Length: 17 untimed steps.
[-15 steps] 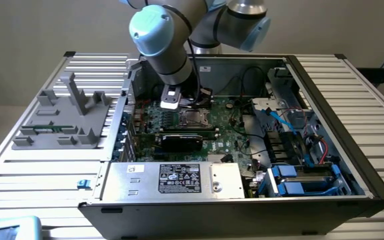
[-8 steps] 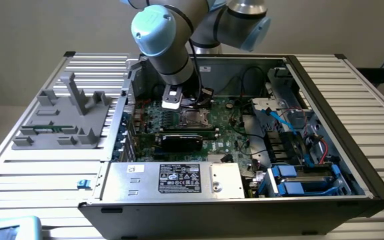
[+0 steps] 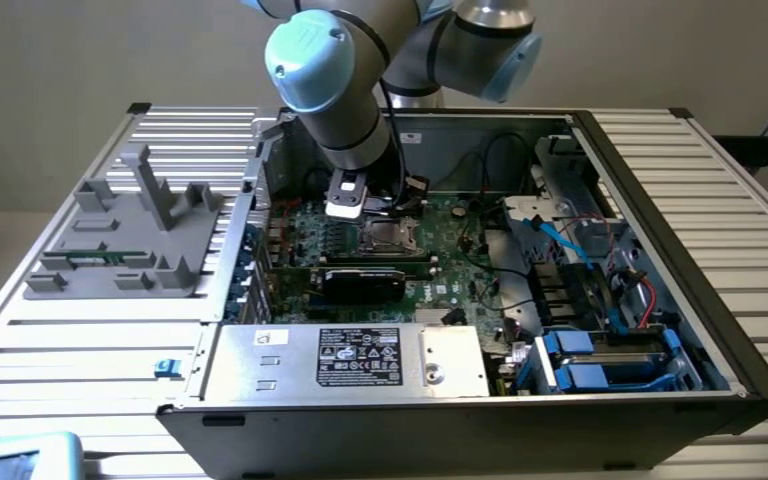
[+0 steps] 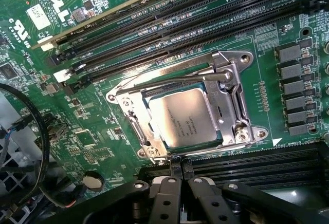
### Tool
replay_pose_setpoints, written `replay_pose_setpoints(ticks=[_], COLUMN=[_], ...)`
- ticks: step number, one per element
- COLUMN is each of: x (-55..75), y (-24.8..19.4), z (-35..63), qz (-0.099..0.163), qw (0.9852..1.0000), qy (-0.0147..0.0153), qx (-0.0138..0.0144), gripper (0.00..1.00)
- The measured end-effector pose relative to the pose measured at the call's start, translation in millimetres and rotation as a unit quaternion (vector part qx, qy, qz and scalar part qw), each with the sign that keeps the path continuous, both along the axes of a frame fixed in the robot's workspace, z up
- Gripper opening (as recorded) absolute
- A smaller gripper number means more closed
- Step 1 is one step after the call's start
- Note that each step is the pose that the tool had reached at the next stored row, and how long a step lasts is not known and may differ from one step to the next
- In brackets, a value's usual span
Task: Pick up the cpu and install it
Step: 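Install the first cpu locking lever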
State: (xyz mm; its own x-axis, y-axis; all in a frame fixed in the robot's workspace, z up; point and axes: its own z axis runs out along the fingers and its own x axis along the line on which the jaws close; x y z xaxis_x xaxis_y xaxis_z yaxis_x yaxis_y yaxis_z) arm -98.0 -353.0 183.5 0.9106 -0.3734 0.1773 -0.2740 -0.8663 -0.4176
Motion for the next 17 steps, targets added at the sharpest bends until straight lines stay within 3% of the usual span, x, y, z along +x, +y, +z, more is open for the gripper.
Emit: replay_pose_setpoints(ticks=[17], x=[0.5], y=[0.1], z=[-0.6], qz=[0.0], qw=[1.0], qy=[0.0001], qx=[-0.0001], gripper=[0.11])
